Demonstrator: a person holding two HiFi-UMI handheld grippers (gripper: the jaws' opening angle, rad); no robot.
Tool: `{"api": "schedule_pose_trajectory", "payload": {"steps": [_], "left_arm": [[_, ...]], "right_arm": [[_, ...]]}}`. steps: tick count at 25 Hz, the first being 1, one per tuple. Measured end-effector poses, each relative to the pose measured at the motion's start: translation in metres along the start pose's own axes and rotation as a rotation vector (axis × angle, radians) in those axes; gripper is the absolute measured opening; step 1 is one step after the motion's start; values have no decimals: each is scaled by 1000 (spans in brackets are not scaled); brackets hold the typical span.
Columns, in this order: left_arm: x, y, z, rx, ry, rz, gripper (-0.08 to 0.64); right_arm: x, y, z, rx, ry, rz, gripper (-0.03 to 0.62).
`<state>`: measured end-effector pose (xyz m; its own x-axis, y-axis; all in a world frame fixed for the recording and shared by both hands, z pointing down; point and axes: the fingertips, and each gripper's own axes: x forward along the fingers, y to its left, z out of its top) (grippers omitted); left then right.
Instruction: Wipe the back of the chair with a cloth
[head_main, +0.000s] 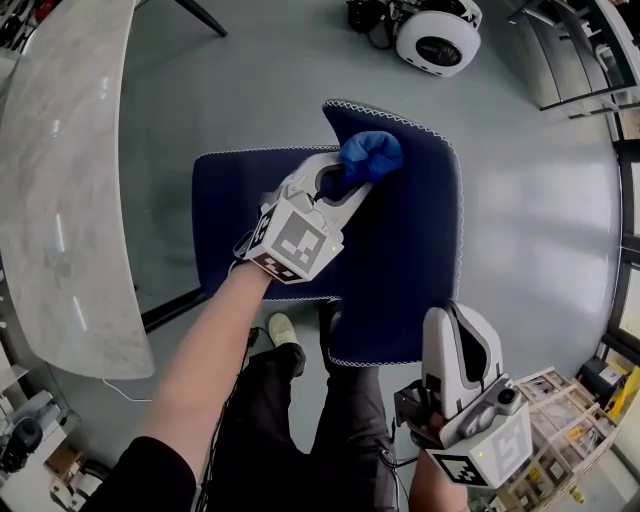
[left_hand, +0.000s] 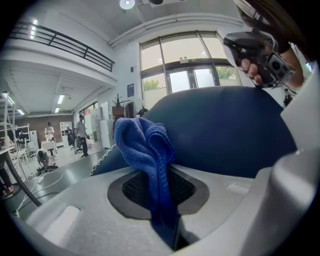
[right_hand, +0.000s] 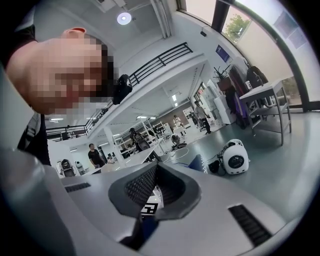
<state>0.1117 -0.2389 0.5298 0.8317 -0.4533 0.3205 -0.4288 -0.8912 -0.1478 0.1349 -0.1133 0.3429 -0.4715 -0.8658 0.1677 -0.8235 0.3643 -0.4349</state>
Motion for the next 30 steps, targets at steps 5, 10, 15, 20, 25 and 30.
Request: {"api": "schedule_pose_trajectory", "payload": {"steps": [5, 10, 15, 20, 25, 30], "left_arm": [[-6, -40, 4, -4, -11, -80, 71], [-26, -76, 7, -16, -22, -142, 71], [-43, -119, 6, -2, -18, -196, 71], [-60, -157, 9, 4, -22, -241, 71], [-74, -180, 11, 12, -32, -270, 71], [-85, -196, 16, 14, -47, -296, 71]], "right_arm": [[-8, 1, -4, 3, -3, -14, 14], [-17, 9, -9, 3, -27, -44, 14], [-25, 8, -15, 30, -47, -71, 14], [-36, 12, -26, 37, -47, -98, 13], [-42, 19, -35, 32, -45, -114, 14], [-49, 25, -40, 45, -48, -121, 14]]}}
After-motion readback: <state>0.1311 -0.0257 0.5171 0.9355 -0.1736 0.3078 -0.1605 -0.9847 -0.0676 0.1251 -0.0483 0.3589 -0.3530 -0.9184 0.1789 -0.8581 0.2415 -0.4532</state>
